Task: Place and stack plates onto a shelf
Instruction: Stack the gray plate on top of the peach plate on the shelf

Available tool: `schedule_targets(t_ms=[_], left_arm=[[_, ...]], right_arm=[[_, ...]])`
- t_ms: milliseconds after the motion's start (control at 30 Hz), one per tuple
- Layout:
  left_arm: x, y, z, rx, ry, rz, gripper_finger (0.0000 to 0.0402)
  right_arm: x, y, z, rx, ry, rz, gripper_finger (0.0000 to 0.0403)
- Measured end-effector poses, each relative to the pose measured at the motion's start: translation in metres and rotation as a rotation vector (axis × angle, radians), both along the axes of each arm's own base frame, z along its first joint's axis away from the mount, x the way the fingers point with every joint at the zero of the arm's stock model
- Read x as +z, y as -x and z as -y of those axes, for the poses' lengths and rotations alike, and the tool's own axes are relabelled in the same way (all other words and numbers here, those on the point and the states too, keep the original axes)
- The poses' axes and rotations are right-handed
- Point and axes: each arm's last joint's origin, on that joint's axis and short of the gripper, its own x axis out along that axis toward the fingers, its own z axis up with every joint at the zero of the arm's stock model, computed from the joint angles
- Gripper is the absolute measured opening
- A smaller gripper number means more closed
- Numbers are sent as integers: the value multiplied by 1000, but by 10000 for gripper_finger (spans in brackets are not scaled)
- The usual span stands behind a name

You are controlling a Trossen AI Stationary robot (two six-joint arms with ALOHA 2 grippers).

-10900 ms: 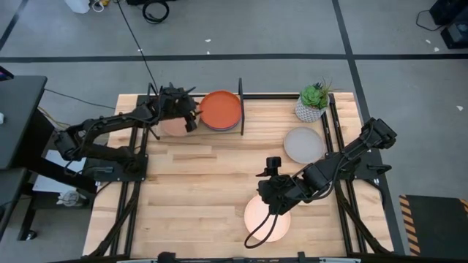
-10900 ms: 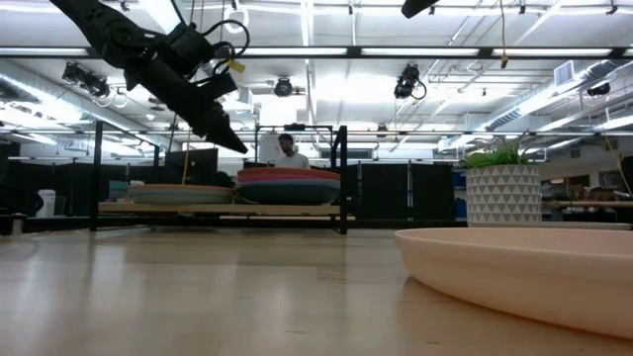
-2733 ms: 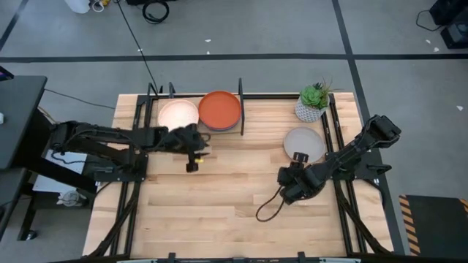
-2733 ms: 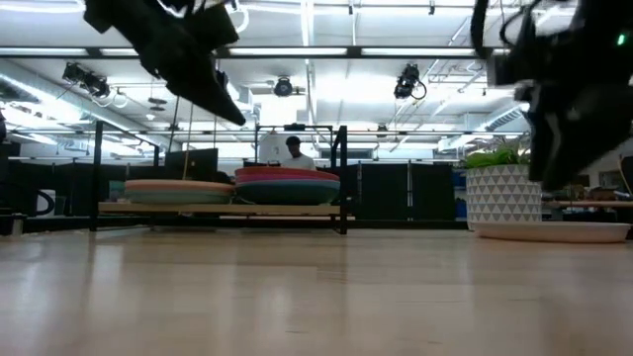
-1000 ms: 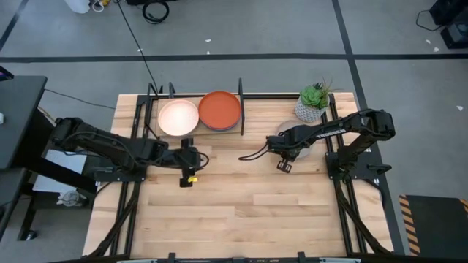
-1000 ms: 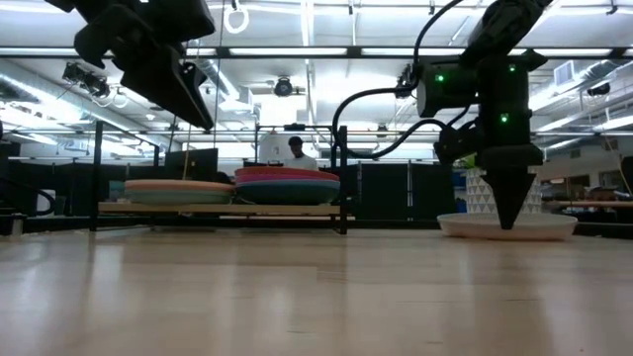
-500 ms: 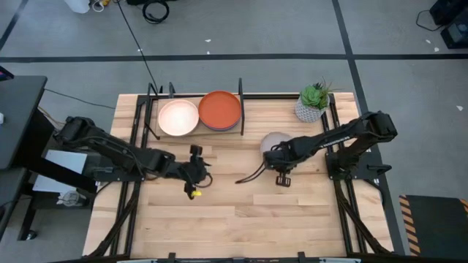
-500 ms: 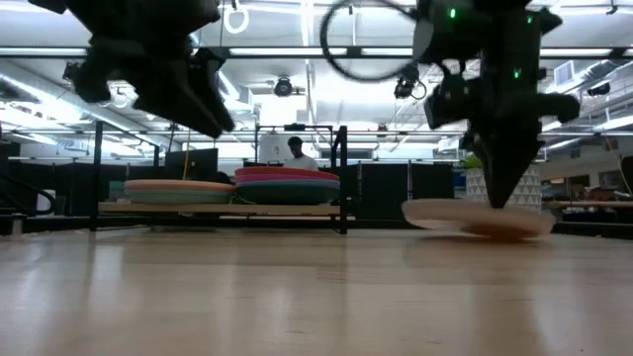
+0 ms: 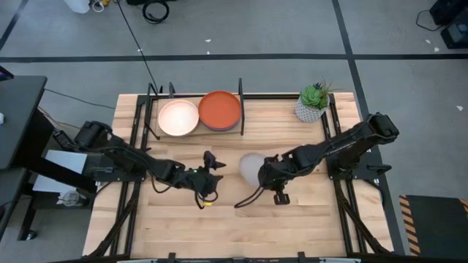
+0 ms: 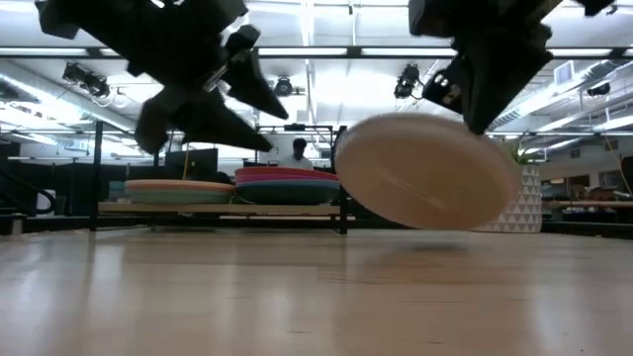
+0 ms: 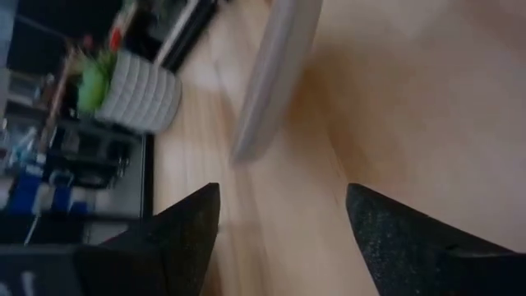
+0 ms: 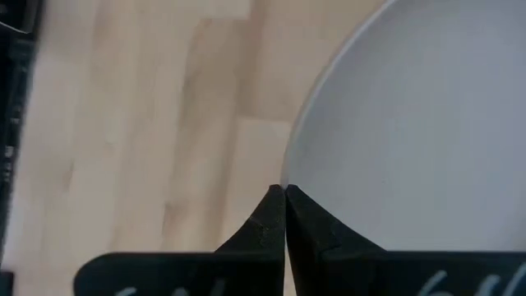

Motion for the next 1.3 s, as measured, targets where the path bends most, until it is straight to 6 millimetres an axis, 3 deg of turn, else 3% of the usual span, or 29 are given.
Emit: schedule_targets(t_ms=[533,633,1000,1167,1300], left_arm=[[-9,-32,4,-203,-8,131,271],[-6,-35,5,-209,-8,137,246],[-3,-39,10,-261,35,63,97],[-3,-40,11,-284,64,57,77],[-1,-39,12,-268,78,69,76]], right_arm=[[10,-5,-23,188,-86,132,5],[10,-6,-24,203,-81,144,6],[12,-8,-24,217,-78,179,20],[18,-7,-24,196,-106,195,50],[37,2,-21,161,-128,233,100]])
